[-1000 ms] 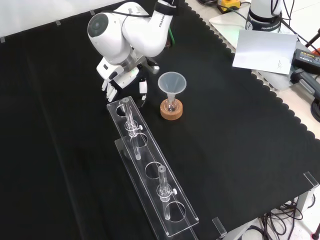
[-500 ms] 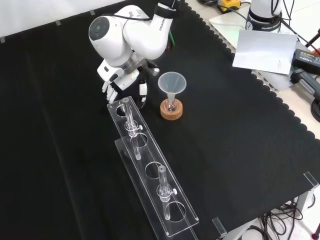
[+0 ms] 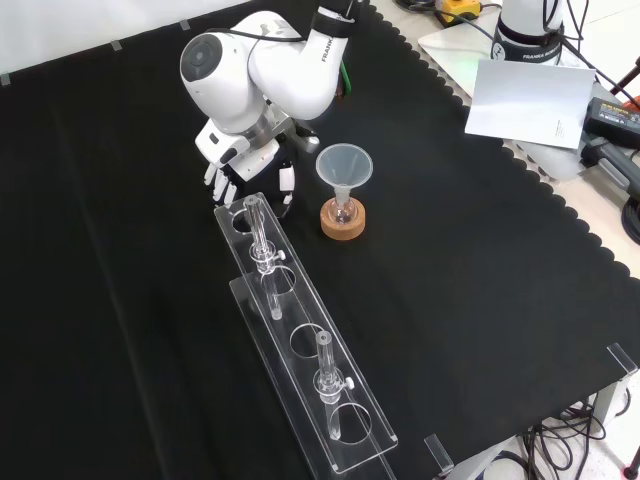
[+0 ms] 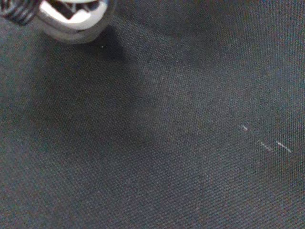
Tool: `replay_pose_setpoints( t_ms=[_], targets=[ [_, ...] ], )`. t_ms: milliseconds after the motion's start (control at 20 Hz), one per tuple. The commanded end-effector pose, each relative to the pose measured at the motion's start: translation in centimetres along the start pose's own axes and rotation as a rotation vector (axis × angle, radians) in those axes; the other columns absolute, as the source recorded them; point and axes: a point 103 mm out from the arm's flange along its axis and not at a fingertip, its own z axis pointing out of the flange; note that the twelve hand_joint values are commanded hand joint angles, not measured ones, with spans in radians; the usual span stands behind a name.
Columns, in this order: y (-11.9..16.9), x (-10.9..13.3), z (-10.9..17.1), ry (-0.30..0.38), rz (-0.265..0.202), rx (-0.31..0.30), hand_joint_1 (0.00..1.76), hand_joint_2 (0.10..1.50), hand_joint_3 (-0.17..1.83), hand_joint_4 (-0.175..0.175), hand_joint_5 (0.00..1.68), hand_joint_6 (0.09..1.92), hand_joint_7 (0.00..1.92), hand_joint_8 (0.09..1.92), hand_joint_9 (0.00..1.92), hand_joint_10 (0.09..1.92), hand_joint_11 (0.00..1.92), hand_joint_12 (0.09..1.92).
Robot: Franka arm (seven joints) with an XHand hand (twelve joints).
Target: Pick up the weighing funnel.
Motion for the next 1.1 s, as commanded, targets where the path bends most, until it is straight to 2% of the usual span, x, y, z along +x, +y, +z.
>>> replay_pose_setpoints(
  t_ms=[50,700,1100],
  targets=[
    [0.01,-0.03,-0.01,0.003,0.002,0.000,0.88,0.66,0.46,0.046,0.80,0.68,0.55,0.67,0.83,0.48,0.57,1.25],
    [0.42,0.10,-0.16,0.004,0.007,0.014,0.87,0.65,0.48,0.008,0.71,0.67,0.51,0.67,0.81,0.48,0.57,1.25],
    [0.42,0.16,-0.27,-0.018,0.012,0.013,0.86,0.65,0.49,0.010,0.70,0.71,0.50,0.68,0.81,0.49,0.56,1.25]
  ],
)
